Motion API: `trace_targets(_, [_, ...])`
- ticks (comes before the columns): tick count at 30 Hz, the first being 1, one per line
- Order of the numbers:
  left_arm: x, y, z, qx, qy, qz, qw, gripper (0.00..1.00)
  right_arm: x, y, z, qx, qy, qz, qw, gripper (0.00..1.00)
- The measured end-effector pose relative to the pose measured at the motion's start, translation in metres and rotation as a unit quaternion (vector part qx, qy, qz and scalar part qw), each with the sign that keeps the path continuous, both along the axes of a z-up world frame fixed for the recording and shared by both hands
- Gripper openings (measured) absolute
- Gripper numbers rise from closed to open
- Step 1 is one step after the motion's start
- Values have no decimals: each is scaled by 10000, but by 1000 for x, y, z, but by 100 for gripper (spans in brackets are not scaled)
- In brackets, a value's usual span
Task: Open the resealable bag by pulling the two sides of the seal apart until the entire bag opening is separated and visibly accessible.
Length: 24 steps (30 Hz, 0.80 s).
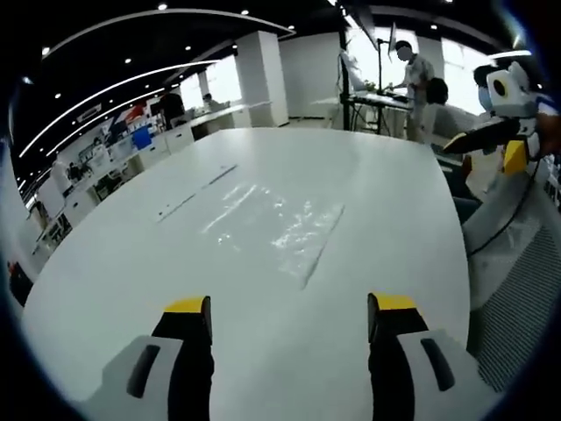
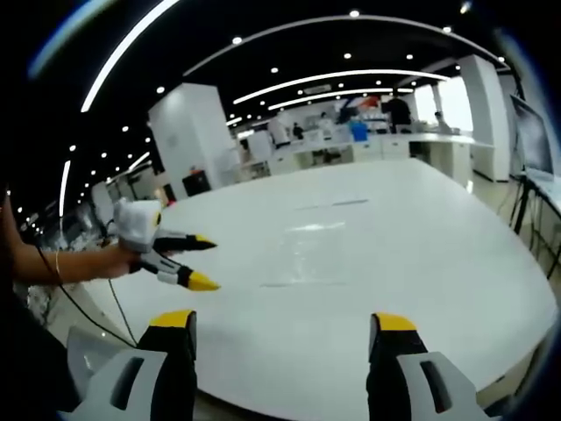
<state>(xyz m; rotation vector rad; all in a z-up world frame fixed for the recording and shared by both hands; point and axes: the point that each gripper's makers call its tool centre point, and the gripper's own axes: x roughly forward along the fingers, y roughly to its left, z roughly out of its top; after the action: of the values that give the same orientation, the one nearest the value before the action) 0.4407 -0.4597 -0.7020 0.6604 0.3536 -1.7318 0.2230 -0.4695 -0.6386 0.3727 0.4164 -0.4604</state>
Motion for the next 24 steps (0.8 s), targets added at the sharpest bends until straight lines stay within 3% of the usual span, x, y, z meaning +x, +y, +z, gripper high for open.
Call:
trace_targets(12, [-12, -21, -21, 255, -774, -705, 9942, 63, -4, -3, -2, 29, 14, -78, 10000, 78])
trace_targets(17, [-16, -27, -28, 307, -867, -827, 9923, 59, -5, -4, -1, 29, 4, -108, 9999, 78])
trace_targets(24, [-15, -39, -34, 326, -1334, -1017, 9853, 54, -7, -5, -2, 64, 9, -160, 9999, 76])
